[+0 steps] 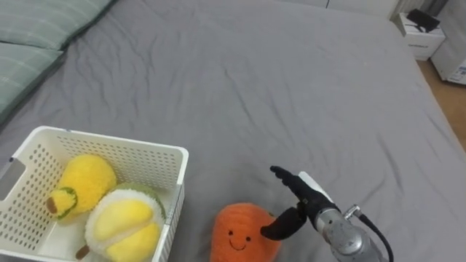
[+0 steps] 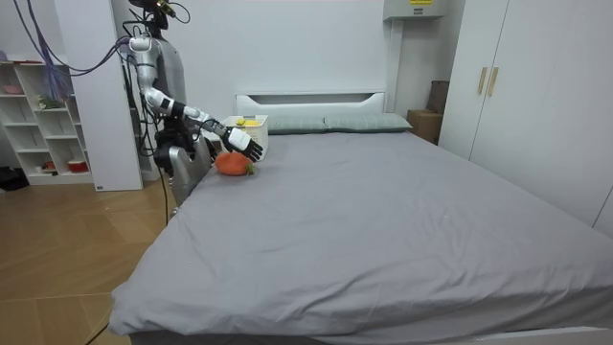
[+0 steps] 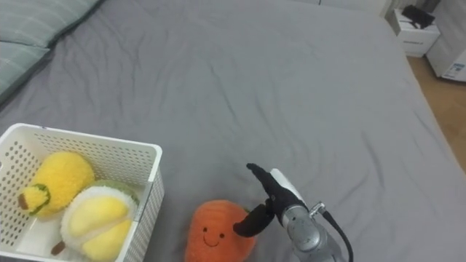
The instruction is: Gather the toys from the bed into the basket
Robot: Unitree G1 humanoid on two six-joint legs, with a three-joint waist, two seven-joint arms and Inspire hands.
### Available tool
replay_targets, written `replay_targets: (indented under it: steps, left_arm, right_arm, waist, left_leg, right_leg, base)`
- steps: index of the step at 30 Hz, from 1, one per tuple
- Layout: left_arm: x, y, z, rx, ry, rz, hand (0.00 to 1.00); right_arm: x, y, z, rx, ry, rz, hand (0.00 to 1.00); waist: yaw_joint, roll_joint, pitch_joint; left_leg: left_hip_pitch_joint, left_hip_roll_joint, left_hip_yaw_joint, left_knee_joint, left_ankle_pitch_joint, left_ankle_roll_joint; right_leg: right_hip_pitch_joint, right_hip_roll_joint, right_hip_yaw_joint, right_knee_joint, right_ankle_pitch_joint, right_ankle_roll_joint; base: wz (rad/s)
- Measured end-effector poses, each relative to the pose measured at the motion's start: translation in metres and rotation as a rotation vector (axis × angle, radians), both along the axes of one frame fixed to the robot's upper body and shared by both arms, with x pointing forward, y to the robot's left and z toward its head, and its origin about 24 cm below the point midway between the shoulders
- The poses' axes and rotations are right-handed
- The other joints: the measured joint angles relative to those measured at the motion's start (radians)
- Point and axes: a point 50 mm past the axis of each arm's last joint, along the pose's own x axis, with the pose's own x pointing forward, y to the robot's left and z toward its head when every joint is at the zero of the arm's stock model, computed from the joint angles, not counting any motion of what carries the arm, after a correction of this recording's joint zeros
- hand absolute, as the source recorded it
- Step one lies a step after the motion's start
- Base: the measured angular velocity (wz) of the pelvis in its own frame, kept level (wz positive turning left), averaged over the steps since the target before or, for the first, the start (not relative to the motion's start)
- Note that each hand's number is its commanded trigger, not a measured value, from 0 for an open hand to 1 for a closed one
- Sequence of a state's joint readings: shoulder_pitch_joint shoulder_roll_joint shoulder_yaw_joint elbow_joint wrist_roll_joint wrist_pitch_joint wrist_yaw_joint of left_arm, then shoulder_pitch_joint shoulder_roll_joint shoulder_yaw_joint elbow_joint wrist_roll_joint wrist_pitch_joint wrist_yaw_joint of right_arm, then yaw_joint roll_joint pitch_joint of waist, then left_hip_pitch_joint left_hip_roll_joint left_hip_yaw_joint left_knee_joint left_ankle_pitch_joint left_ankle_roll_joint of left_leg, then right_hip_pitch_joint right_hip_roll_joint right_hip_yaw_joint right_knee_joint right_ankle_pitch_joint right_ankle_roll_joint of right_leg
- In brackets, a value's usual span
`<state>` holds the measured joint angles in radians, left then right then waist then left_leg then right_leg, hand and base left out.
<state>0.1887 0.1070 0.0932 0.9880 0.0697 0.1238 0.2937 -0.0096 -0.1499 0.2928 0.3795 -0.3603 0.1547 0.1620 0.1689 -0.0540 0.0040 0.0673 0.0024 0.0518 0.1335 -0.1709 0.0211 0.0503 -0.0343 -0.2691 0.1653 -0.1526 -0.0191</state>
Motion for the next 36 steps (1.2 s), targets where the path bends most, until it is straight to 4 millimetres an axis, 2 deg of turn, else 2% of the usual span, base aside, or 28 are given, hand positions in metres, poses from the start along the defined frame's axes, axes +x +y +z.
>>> replay_targets:
  steps: [7,12,13,14,15,17,24,36]
  left_arm:
    - [0.006,-0.001,0.002,-0.002,-0.026,-0.005,0.00]
    - [0.007,-0.001,0.002,-0.002,-0.033,-0.006,0.00]
    - [0.007,-0.001,0.002,-0.002,-0.034,-0.006,0.00]
    - [0.007,-0.001,0.002,-0.002,-0.036,-0.006,0.00]
    - [0.007,-0.001,0.002,-0.002,-0.036,-0.006,0.00]
    - [0.007,-0.002,0.002,-0.002,-0.038,-0.006,0.00]
    - [0.007,-0.003,0.002,-0.004,-0.043,-0.007,0.00]
    - [0.008,-0.006,0.001,-0.010,-0.044,-0.025,0.00]
  right_arm:
    - [-0.001,0.005,-0.001,-0.002,0.018,0.043,0.00]
    - [-0.003,0.013,-0.002,0.003,0.035,0.093,0.00]
    - [-0.004,0.014,-0.002,0.004,0.039,0.100,0.11]
    - [-0.004,0.016,-0.003,0.007,0.047,0.115,0.49]
    - [-0.004,0.017,-0.003,0.012,0.054,0.123,0.75]
    - [-0.004,0.017,-0.003,0.012,0.060,0.125,1.00]
    - [-0.005,0.016,-0.004,0.011,0.086,0.136,1.00]
    - [-0.007,0.018,-0.007,-0.004,0.102,0.156,1.00]
  waist:
    - [0.020,-0.002,-0.0010]
    - [0.031,-0.007,0.0021]
    - [0.032,-0.008,0.0028]
    - [0.035,-0.011,0.0035]
    - [0.038,-0.012,0.0039]
    - [0.044,-0.014,0.0049]
    - [0.058,-0.022,0.0107]
    - [0.065,-0.025,0.0116]
  left_leg:
    - [-0.007,0.000,-0.011,-0.001,0.000,0.000]
    - [-0.009,-0.001,-0.013,-0.002,0.000,0.000]
    - [-0.009,-0.001,-0.013,-0.002,0.000,0.000]
    - [-0.008,-0.001,-0.012,-0.002,0.000,0.000]
    - [-0.006,-0.001,-0.012,-0.002,0.000,0.000]
    - [-0.005,-0.001,-0.012,-0.002,0.000,0.000]
    - [-0.003,-0.001,-0.013,-0.002,0.000,0.000]
    - [-0.003,-0.001,-0.013,-0.002,0.000,0.000]
  right_leg:
    - [0.001,0.001,-0.011,-0.013,0.000,0.000]
    - [0.001,0.001,-0.013,-0.014,0.000,0.000]
    - [0.002,0.001,-0.012,-0.014,0.000,0.000]
    - [0.003,0.001,-0.012,-0.014,0.000,0.000]
    - [0.005,0.001,-0.012,-0.014,0.000,0.000]
    - [0.006,0.001,-0.011,-0.014,0.000,0.000]
    - [0.010,0.001,-0.011,-0.013,0.000,0.000]
    - [0.008,0.001,-0.011,-0.014,0.000,0.000]
  base:
    - [0.05]
    - [0.00]
    - [0.00]
    - [0.00]
    - [0.00]
    - [0.00]
    - [0.00]
    - [0.00]
